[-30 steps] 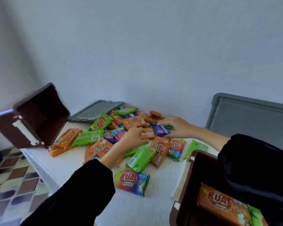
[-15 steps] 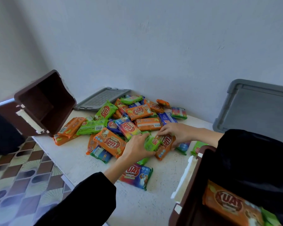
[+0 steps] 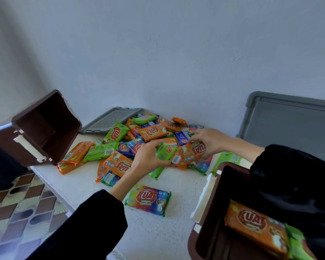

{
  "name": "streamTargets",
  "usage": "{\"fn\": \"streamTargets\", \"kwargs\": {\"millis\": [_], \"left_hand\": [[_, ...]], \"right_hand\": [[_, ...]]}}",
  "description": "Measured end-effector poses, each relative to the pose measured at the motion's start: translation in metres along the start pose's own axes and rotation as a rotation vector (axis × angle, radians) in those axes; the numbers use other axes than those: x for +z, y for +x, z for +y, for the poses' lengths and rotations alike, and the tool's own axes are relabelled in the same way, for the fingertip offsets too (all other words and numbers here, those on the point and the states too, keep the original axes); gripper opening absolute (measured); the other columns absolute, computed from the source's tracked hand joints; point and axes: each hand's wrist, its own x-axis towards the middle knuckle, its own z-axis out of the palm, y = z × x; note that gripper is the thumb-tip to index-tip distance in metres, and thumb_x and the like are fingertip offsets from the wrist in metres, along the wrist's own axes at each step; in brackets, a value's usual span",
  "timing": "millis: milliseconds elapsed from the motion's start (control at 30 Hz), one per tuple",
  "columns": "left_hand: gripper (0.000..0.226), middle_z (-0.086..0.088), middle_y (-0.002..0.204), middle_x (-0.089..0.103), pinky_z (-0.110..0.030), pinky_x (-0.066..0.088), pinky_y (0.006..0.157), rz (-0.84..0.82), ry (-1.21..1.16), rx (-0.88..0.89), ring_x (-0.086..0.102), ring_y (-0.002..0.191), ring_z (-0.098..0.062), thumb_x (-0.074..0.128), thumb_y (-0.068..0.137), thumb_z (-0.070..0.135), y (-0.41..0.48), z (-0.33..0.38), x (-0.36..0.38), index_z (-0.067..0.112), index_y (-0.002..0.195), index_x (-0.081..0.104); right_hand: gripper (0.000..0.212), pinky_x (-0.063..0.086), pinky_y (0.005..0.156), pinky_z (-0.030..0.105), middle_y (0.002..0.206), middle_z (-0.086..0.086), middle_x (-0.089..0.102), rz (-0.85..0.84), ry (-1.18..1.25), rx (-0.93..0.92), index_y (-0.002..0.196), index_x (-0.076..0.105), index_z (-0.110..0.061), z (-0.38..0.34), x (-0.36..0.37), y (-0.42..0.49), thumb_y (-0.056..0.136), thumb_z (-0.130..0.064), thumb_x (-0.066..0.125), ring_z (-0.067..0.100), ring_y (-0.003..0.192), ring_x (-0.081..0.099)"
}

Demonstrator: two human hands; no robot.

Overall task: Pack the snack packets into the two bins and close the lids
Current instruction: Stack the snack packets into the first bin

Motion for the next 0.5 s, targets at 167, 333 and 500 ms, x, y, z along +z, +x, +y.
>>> {"fn": "streamTargets", "kwargs": {"millis": [167,333,500], "left_hand": [[0.081,-0.004,0.131,0.057,-0.03,0.045,0.099,-0.016,-0.027,0.198,0.054,0.118,-0.018,0.082,0.064,0.029,0.019,0.057,-0.021,0.015,0.135,0.046],[0.076,0.0,0.119,0.063,-0.018,0.042,0.087,-0.117,-0.074,0.465,0.058,0.104,-0.009,0.084,0.062,0.027,0.022,0.121,-0.025,0.023,0.13,0.052],[0.074,0.0,0.116,0.064,-0.002,0.039,0.077,-0.332,-0.052,0.729,0.056,0.097,-0.004,0.084,0.062,0.027,0.002,0.178,-0.01,0.021,0.129,0.053]], "right_hand": [[0.067,0.039,0.077,0.028,0.109,0.003,0.056,0.137,0.1,0.306,0.125,0.052,-0.027,0.022,-0.042,-0.067,0.065,-0.037,0.079,0.019,0.099,0.053],[0.064,0.039,0.073,0.026,0.111,0.0,0.063,0.226,0.165,0.569,0.12,0.057,-0.026,0.023,-0.072,-0.155,0.062,-0.042,0.08,0.018,0.094,0.057],[0.062,0.044,0.082,0.028,0.112,0.0,0.065,0.186,0.314,0.747,0.119,0.058,-0.028,-0.004,-0.077,-0.237,0.062,-0.04,0.082,0.013,0.091,0.055]]}}
